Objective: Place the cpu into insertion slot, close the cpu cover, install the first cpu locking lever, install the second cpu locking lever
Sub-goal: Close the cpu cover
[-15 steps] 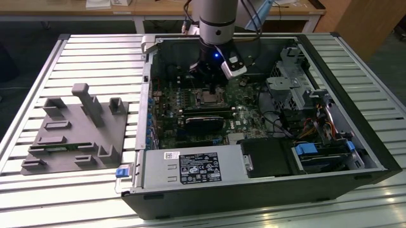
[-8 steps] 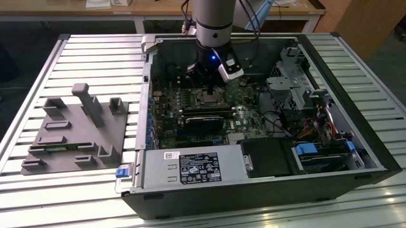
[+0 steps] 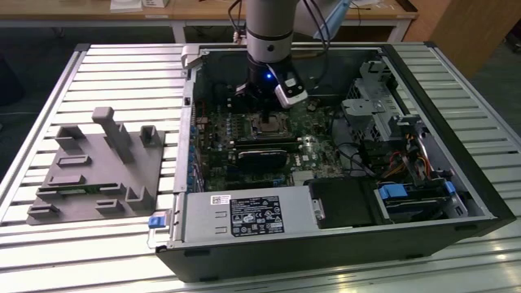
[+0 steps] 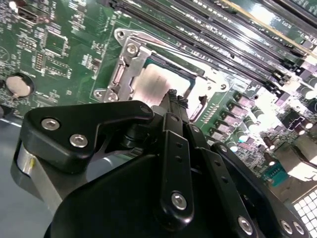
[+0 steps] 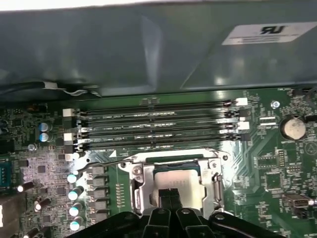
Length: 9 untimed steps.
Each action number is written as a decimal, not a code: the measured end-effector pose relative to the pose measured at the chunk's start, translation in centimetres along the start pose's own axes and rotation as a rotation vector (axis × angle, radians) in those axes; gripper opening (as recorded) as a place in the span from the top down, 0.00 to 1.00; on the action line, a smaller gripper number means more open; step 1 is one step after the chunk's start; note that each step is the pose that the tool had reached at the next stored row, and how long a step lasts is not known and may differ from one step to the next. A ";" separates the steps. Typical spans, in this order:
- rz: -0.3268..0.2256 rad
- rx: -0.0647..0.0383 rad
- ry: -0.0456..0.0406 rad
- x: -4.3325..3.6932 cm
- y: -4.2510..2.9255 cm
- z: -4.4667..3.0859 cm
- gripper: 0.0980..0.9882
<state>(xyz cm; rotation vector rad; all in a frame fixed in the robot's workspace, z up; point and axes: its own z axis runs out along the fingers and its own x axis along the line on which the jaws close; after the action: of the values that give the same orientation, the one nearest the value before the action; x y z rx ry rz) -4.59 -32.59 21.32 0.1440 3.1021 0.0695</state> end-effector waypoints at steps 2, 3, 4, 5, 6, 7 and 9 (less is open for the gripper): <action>0.000 0.000 0.0000 0.21 -0.02 0.13 0.99; 0.000 0.000 0.0001 0.31 -0.04 0.18 0.99; 0.000 -0.001 0.0002 0.42 -0.06 0.23 0.99; 0.000 -0.002 0.0002 0.53 -0.08 0.27 0.99; 0.000 -0.003 0.0003 0.66 -0.10 0.31 0.99; 0.000 -0.004 0.0004 0.80 -0.12 0.35 0.99; 0.000 -0.007 0.0006 1.10 -0.18 0.45 0.99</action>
<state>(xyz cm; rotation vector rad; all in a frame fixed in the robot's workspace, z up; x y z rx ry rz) -5.69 -32.64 20.83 0.1443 3.1022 0.0798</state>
